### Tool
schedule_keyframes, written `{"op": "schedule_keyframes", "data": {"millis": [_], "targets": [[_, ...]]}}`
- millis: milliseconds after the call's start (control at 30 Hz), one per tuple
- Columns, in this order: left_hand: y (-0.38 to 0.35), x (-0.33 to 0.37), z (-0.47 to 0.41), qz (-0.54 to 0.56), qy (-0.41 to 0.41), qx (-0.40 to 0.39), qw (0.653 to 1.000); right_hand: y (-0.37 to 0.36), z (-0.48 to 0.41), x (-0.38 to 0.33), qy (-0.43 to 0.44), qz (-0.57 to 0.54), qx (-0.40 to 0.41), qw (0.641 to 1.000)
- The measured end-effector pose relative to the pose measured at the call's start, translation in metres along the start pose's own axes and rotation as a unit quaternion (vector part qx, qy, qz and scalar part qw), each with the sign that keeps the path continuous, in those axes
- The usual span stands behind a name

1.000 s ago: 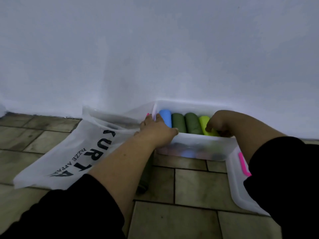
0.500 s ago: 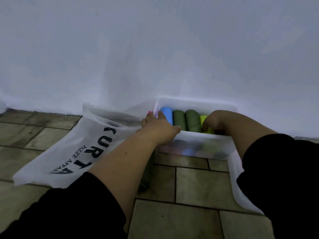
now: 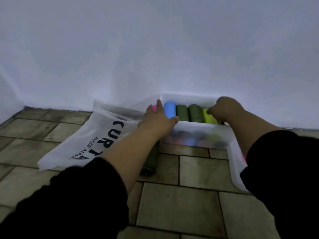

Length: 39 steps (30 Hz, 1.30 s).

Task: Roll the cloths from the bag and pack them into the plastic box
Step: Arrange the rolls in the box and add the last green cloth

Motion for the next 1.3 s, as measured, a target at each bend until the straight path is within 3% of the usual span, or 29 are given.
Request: {"op": "schedule_keyframes", "data": {"millis": [100,167,267,333,433,667,733,833,933,967,1000,1100,1133,1200,1267,1300], "targets": [[-0.005,-0.034,0.037,0.007,-0.049,0.121,0.991,0.017,0.042,-0.005,0.086,-0.191,0.22,0.953],[-0.023,-0.053,0.058,-0.058,-0.042,0.095,0.993,0.011,0.084,-0.018,0.156,-0.275,0.255,0.914],[-0.048,-0.072,0.063,-0.133,0.02,0.003,0.991,-0.026,0.131,-0.037,0.16,-0.295,0.156,0.929],[-0.05,-0.068,0.068,-0.146,0.002,0.007,0.989,-0.056,0.153,-0.042,0.102,-0.308,0.022,0.946],[-0.067,-0.06,0.089,-0.113,-0.012,0.019,0.993,-0.088,0.183,-0.042,-0.009,-0.349,-0.154,0.924],[-0.117,-0.053,0.156,0.13,0.003,-0.115,0.985,-0.094,0.222,-0.023,-0.068,-0.339,-0.148,0.927],[-0.112,-0.052,0.16,0.281,0.056,-0.159,0.945,-0.093,0.227,-0.019,-0.078,-0.324,-0.153,0.93],[-0.101,-0.051,0.163,0.463,0.146,-0.179,0.856,-0.094,0.231,-0.023,-0.061,-0.299,-0.148,0.941],[-0.086,-0.049,0.165,0.608,0.231,-0.215,0.728,-0.086,0.23,-0.038,0.01,-0.284,-0.12,0.951],[-0.079,-0.048,0.161,0.636,0.237,-0.22,0.701,-0.082,0.227,-0.044,0.047,-0.265,-0.114,0.956],[-0.071,-0.048,0.155,0.652,0.224,-0.217,0.691,-0.078,0.223,-0.05,0.08,-0.249,-0.11,0.959],[-0.04,-0.04,0.134,0.654,0.169,-0.214,0.705,-0.069,0.213,-0.059,0.117,-0.27,-0.094,0.951],[-0.031,-0.037,0.13,0.657,0.155,-0.226,0.702,-0.068,0.21,-0.056,0.096,-0.32,-0.086,0.938],[-0.019,-0.032,0.122,0.658,0.133,-0.255,0.696,-0.074,0.208,-0.047,0.01,-0.494,-0.085,0.865],[-0.013,-0.036,0.117,0.629,0.127,-0.256,0.723,-0.084,0.208,-0.033,-0.076,-0.615,-0.095,0.779],[-0.013,-0.042,0.115,0.614,0.138,-0.241,0.739,-0.087,0.207,-0.026,-0.108,-0.638,-0.097,0.756]]}}
Point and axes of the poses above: each hand's wrist, its own z-axis away from the middle knuckle, its own y-axis out of the back of the hand, x = y × z, the point moved 4 cm from there along -z, towards the middle knuckle, and after that the axes turned 8 degrees about y, right-handed, at the moved point
